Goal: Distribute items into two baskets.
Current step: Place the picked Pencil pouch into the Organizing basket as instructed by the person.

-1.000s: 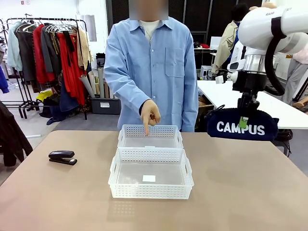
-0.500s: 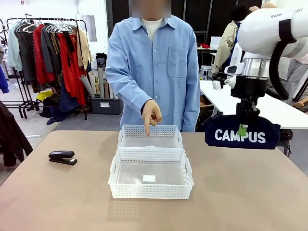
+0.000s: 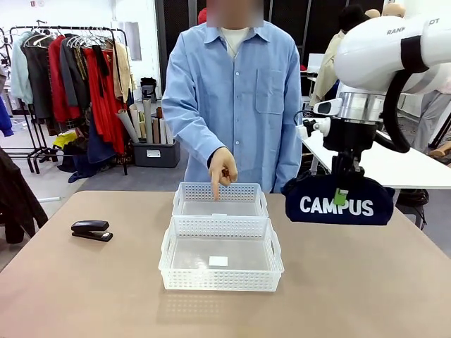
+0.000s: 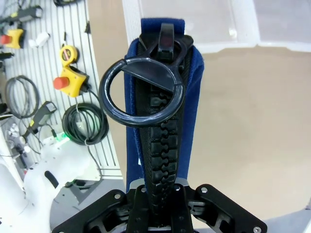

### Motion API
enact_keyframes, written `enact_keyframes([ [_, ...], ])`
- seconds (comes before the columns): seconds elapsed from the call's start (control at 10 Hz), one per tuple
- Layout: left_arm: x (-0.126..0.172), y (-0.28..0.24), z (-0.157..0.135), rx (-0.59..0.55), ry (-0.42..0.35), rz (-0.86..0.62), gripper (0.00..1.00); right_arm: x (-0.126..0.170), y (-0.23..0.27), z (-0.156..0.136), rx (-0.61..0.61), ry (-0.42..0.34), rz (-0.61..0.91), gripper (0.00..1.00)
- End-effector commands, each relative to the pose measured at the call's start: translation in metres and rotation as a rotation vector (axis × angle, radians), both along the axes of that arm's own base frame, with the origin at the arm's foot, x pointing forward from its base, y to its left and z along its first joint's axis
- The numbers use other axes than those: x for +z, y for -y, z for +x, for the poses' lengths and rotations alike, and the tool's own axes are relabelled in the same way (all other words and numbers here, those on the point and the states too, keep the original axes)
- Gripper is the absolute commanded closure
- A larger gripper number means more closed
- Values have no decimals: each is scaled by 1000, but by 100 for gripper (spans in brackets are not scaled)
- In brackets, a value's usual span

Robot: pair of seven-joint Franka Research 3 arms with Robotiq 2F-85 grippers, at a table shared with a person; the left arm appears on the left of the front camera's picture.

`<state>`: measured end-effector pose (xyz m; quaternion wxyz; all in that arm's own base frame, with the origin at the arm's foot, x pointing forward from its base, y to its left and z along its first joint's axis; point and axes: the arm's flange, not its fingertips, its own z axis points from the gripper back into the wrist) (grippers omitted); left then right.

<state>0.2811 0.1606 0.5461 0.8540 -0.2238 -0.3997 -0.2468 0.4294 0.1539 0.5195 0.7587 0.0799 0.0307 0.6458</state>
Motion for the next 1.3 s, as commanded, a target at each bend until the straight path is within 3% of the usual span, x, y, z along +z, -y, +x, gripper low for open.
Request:
enact_keyframes([
  [0.0, 0, 0, -1, -15, 14, -4, 0, 2, -22, -1, 8, 34, -20, 100],
  [0.8, 0, 0, -1, -15, 14, -4, 0, -9, -121, 0, -13, 65, 27, 100],
  [1.2, 0, 0, -1, -15, 14, -4, 0, -21, -166, 13, 18, 149, 22, 100],
])
